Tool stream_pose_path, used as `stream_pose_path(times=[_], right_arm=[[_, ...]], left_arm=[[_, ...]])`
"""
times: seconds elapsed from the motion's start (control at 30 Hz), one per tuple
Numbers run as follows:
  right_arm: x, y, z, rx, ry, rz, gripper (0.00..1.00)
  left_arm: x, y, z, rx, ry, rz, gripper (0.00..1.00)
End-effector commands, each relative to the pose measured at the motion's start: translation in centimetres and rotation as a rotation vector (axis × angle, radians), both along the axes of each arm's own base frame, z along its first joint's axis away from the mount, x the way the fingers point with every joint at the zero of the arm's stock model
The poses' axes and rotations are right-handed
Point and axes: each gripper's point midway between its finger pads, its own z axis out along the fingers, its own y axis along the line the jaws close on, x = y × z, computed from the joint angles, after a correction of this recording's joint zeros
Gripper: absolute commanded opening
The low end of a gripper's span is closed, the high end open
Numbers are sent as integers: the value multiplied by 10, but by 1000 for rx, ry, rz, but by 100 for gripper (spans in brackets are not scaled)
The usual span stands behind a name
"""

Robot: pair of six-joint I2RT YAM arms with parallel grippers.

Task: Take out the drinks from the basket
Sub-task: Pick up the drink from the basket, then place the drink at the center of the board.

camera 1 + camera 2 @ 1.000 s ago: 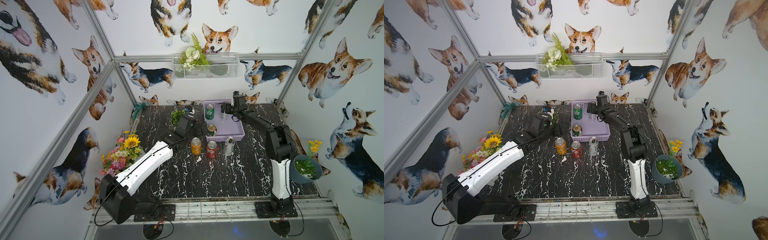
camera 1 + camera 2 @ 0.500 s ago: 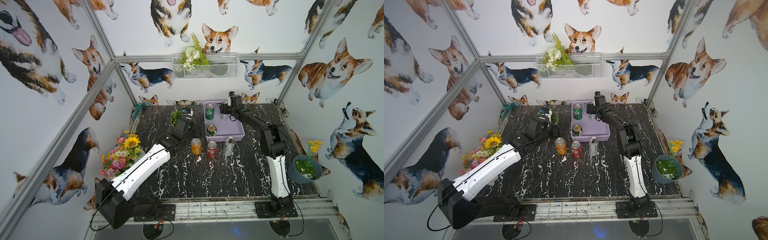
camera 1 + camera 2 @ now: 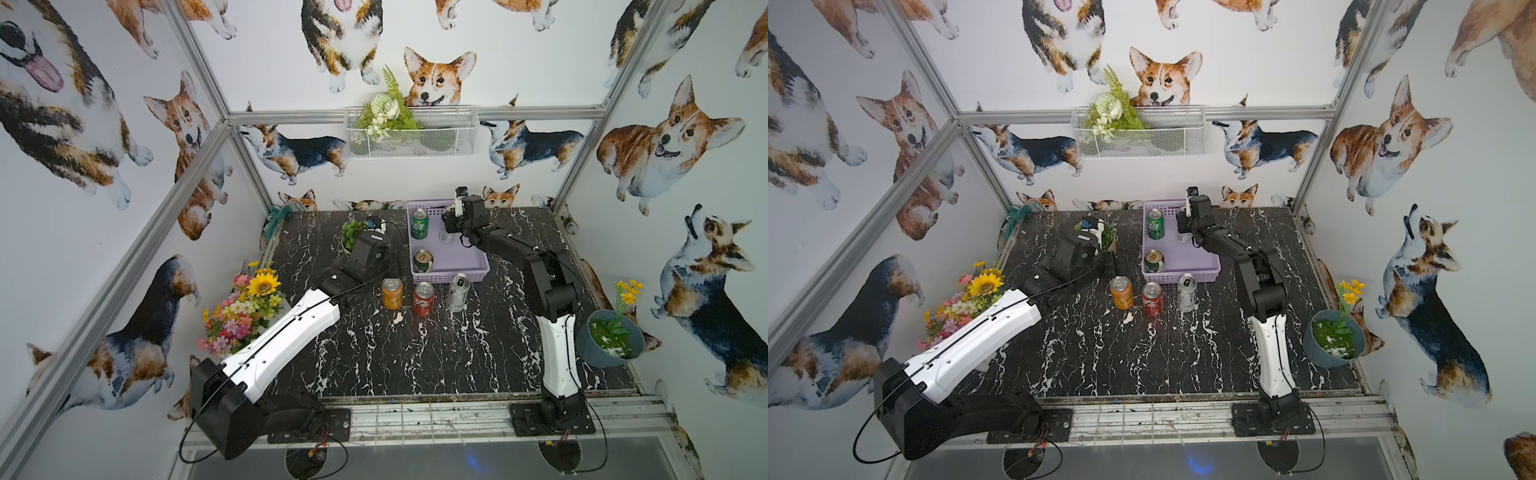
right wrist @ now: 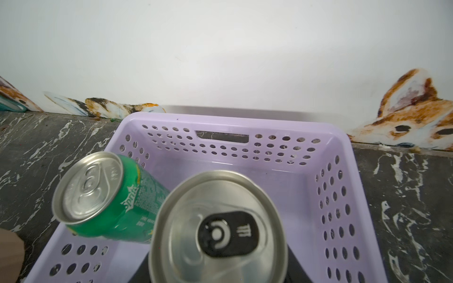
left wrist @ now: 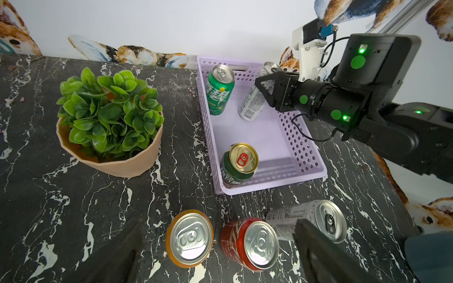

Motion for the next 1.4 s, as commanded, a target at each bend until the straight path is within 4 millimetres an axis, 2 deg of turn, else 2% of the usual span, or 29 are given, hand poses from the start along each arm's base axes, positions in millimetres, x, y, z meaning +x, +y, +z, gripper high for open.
stream_pose_path(times=[0.0, 0.1, 0.27, 0.4, 0.53, 0.63, 0.77, 0.87, 0.9, 0.93, 1.1, 1.2, 1.37], right_arm=[[4, 10, 46, 23, -135, 37, 0], [1, 9, 71, 23, -181, 37, 0], [-23, -4, 141, 34, -288, -10, 0], [-70, -25, 180, 60, -347, -107, 0], [-126, -48, 195, 45, -351, -240, 0], [-167, -69, 188, 60, -323, -329, 0], [-213, -100, 166, 87, -287, -430, 0], [-235, -120, 148, 55, -261, -491, 0], [-239, -122, 137, 41, -233, -497, 0], [-246, -124, 134, 56, -223, -497, 0], [-275, -108, 78, 103, -148, -404, 0], [-282, -90, 59, 82, -132, -325, 0], [-282, -77, 32, 58, -97, -295, 0]], left_arm=[[1, 2, 1, 13, -14, 6, 100], [1, 4, 1, 16, -18, 10, 100], [-1, 7, 6, 23, -31, 12, 100], [-2, 12, 8, 16, -38, 24, 100], [-4, 15, 9, -2, -44, 24, 100], [-6, 17, 11, -8, -47, 24, 100], [-10, 22, 9, -14, -54, 29, 100], [-12, 24, 7, -22, -55, 31, 100], [-13, 24, 7, -24, -53, 31, 100], [-13, 24, 7, -25, -53, 30, 100], [-15, 28, 11, -26, -66, 38, 100], [-15, 31, 12, -26, -71, 43, 100], [-16, 31, 13, -31, -69, 42, 100]])
